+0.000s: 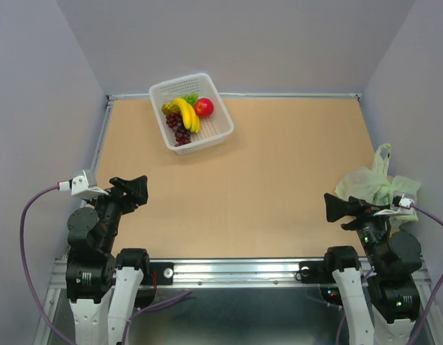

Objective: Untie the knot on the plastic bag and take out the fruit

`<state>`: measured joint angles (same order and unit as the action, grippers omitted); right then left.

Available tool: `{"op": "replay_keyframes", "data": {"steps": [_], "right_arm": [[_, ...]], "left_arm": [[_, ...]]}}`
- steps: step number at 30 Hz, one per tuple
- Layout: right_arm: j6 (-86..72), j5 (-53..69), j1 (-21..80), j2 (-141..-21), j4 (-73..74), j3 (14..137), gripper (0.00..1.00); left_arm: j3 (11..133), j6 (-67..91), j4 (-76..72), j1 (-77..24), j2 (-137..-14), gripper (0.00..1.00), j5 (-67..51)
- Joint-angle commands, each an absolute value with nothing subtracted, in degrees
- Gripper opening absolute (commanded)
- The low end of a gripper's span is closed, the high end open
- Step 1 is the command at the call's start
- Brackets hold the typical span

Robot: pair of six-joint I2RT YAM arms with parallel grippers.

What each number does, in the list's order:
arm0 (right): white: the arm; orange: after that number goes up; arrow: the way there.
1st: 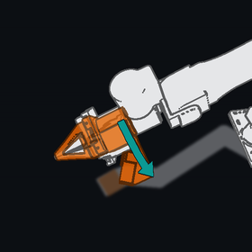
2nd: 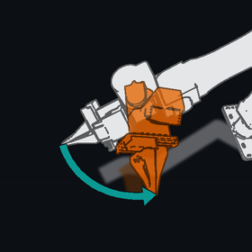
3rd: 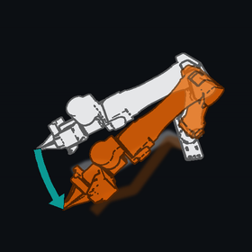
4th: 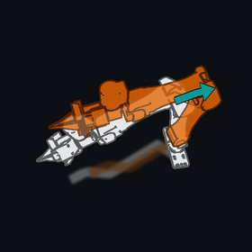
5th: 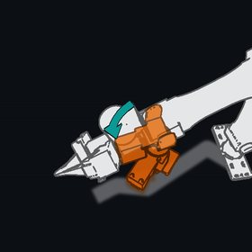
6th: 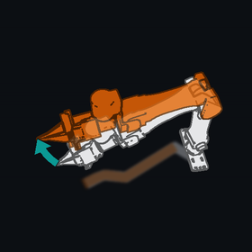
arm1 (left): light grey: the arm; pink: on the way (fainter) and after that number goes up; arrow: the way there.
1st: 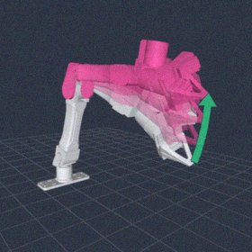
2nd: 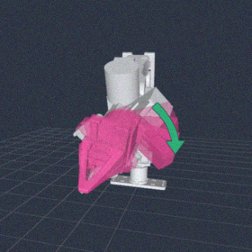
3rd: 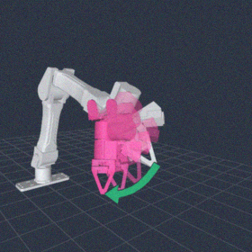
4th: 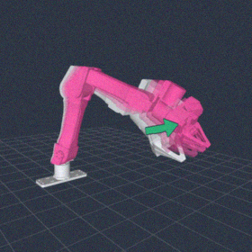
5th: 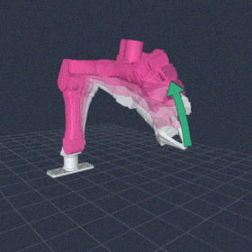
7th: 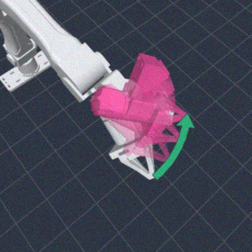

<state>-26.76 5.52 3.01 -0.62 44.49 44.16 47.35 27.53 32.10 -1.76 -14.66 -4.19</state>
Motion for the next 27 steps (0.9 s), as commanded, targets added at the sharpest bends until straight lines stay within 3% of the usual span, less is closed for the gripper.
{"op": "replay_keyframes", "data": {"steps": [1,7,13,21,27], "right_arm": [[-26.6,3.7,2.7,-0.2,42.8,46.5,1.0],[-31.1,3.3,2.6,-3.8,42.9,48.2,1.0],[-33.6,-0.2,2.6,-18.0,44.6,50.0,1.0],[-39.1,-31.0,2.6,-37.4,50.9,52.5,1.0],[-51.6,-45.9,2.6,-55.4,50.5,54.1,1.0]], "left_arm": [[47.1,27.8,30.8,-1.5,-14.6,0.88,-3.8],[47.5,28.1,31.6,-1.5,-15.4,0.89,-2.9],[49.9,27.8,35.8,-1.5,-17.0,0.9,-1.7],[52.0,25.8,43.9,-1.6,-16.6,0.9,-3.3],[51.8,26.0,45.6,-2.2,-15.0,0.9,-9.8]]}}
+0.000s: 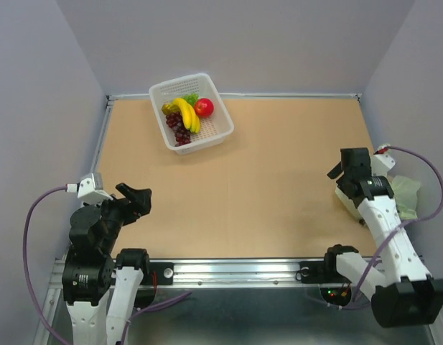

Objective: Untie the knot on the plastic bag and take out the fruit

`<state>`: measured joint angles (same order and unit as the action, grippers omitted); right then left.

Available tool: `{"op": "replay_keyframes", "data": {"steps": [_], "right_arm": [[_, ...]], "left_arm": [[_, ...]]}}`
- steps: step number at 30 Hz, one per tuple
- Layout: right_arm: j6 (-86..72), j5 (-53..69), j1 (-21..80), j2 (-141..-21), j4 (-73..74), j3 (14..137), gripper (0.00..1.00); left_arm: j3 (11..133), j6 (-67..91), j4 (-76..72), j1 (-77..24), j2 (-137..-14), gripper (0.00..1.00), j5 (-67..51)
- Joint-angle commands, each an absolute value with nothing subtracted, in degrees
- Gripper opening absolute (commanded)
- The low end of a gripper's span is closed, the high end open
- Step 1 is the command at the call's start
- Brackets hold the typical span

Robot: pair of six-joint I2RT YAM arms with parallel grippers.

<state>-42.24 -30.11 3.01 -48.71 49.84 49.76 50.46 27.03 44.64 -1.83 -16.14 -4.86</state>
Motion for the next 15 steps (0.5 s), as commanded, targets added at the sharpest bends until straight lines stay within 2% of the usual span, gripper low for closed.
{"op": "replay_keyframes", "data": {"steps": [1,5,12,13,15], "right_arm": [[-53.4,-47.4,2.5,-57.5,50.5,54.6,1.0],[-61.2,-52.7,1.2,-67.8,50.2,55.9,1.0],[-67.4,-50.8,-5.6,-78.7,45.9,55.6,1.0],[-67.3,-50.3,-6.3,-79.6,45.2,55.5,0.98],[-66.6,-49.7,-6.4,-80.8,44.4,55.0,0.84]], "left_arm": [[51.6,26.1,45.8,-2.2,-14.9,0.9,-10.5],[50.5,26.3,46.9,-2.9,-14.2,0.9,-13.6],[50.3,25.1,47.3,-4.7,-14.1,0.91,-13.3],[50.3,25.0,47.1,-4.7,-14.2,0.9,-13.2],[50.4,24.8,46.9,-5.1,-14.7,0.9,-12.7]]}}
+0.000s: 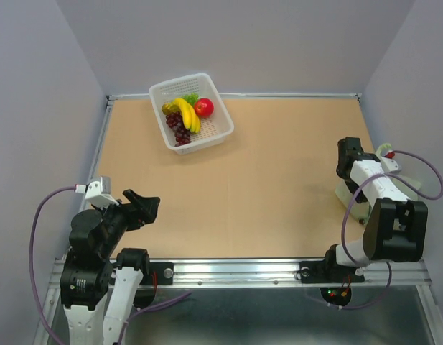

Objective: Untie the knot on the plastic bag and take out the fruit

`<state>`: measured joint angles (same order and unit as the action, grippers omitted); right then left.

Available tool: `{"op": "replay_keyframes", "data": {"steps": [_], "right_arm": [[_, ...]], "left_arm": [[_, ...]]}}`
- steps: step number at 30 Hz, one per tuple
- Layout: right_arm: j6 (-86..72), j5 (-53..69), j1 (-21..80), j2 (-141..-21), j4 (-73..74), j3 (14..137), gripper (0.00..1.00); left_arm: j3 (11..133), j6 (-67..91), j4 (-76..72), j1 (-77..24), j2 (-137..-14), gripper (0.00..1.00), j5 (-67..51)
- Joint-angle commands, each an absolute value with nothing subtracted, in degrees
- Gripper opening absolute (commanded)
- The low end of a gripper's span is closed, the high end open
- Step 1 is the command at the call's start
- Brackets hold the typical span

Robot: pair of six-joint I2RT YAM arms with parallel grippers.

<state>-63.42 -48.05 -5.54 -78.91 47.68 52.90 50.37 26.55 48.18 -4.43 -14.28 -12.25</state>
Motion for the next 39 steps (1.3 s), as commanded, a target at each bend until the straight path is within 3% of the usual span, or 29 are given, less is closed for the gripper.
{"op": "replay_keyframes", "data": {"steps": [1,3,4,6,12,22,27,29,31,32,35,39], "right_arm": [[-66.1,-49.0,-6.4,-80.7,43.5,54.6,0.63],[-64.1,-46.8,-6.4,-79.8,41.9,53.4,0.4],[-60.6,-45.6,-6.4,-78.3,39.5,52.9,0.18],[-53.6,-40.4,-6.3,-76.3,36.4,51.4,0.0],[-41.8,-23.5,-0.1,-69.0,26.5,48.5,0.0],[-38.9,-19.3,43.0,-76.9,19.8,52.8,0.0],[-37.4,-17.3,55.4,-83.9,14.9,54.4,0.01],[-37.7,-16.1,59.5,-86.4,13.7,55.5,0.1],[-36.4,-15.5,61.6,-87.0,13.4,56.9,0.35],[-36.0,-15.2,62.9,-86.9,13.5,58.1,0.59],[-34.5,-14.5,63.2,-84.0,14.4,61.2,0.92],[-29.5,-20.5,62.9,-80.9,21.2,68.8,0.99]], "left_arm": [[50.6,24.7,46.8,-5.3,-15.0,0.9,-12.7],[50.9,24.6,46.6,-5.4,-15.3,0.9,-12.5],[51.0,24.7,46.4,-5.4,-15.6,0.9,-12.4],[50.9,24.9,45.9,-5.4,-15.8,0.9,-12.7],[50.2,25.3,44.0,-5.4,-17.5,0.89,-13.5],[46.3,27.2,38.3,-5.4,-25.1,0.89,-19.2],[44.7,27.2,35.9,-5.4,-28.3,0.9,-22.4],[42.5,28.6,33.7,-5.5,-28.7,0.9,-25.5],[39.9,29.7,32.1,-5.5,-28.6,0.9,-27.2],[39.1,30.4,31.3,-5.5,-28.2,0.9,-27.6],[37.0,32.1,28.9,-6.1,-27.8,0.9,-28.7],[36.7,34.5,25.1,-7.7,-28.4,0.9,-28.0]]}}
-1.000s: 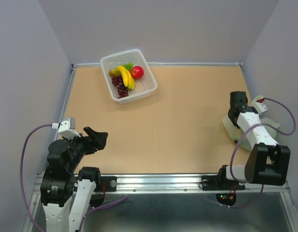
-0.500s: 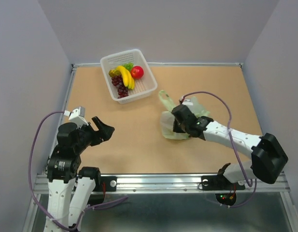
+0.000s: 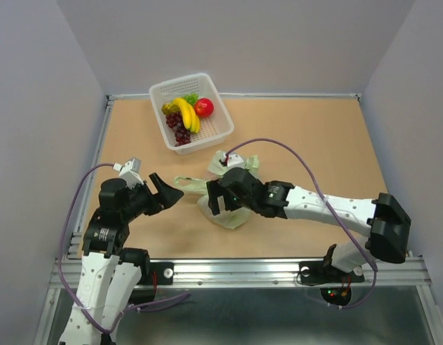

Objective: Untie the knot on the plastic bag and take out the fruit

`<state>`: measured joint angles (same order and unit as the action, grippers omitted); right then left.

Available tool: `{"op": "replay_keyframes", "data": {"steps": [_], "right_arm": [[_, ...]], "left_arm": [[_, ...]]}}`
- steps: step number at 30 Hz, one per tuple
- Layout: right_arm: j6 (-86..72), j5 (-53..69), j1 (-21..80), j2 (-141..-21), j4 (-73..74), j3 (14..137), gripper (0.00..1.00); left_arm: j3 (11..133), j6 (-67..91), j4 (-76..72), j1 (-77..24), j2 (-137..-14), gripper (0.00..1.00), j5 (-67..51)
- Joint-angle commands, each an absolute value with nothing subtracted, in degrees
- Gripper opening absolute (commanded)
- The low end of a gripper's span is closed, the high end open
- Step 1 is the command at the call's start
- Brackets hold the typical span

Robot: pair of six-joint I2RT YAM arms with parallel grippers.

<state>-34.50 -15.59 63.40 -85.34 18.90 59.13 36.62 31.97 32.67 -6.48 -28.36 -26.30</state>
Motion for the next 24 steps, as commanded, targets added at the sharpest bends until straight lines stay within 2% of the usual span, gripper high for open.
{"op": "replay_keyframes", "data": {"steps": [1,4,6,10,13,15,18,24], "right_arm": [[-28.1,-23.8,62.6,-81.1,22.8,70.5,1.0],[-25.8,-24.0,58.2,-81.5,25.8,73.6,1.0],[-24.4,-22.2,52.7,-82.2,25.9,75.5,0.99],[-22.3,-20.8,49.5,-85.8,26.0,80.0,0.94],[-22.4,-18.6,46.4,-90.0,25.9,82.5,0.9],[-22.2,-17.8,45.3,-93.3,25.9,84.8,0.81],[-22.1,-15.5,44.7,-96.6,25.9,86.9,0.74],[-25.1,-13.2,44.5,-102.0,25.8,84.0,0.73]], "left_arm": [[36.9,35.2,24.2,-9.3,-29.2,0.9,-27.7],[37.0,38.0,20.5,-13.3,-31.6,0.9,-23.5],[37.0,40.5,17.7,-19.8,-35.1,0.9,-18.6],[38.2,45.4,14.5,-33.6,-42.9,0.88,-7.2],[40.4,48.4,12.8,-43.3,-48.0,0.85,2.9],[41.6,49.2,11.1,-47.5,-53.2,0.84,7.2],[43.5,50.3,10.7,-49.1,-59.5,0.83,11.0],[43.0,52.3,7.4,-49.7,-64.5,0.82,14.8]]}}
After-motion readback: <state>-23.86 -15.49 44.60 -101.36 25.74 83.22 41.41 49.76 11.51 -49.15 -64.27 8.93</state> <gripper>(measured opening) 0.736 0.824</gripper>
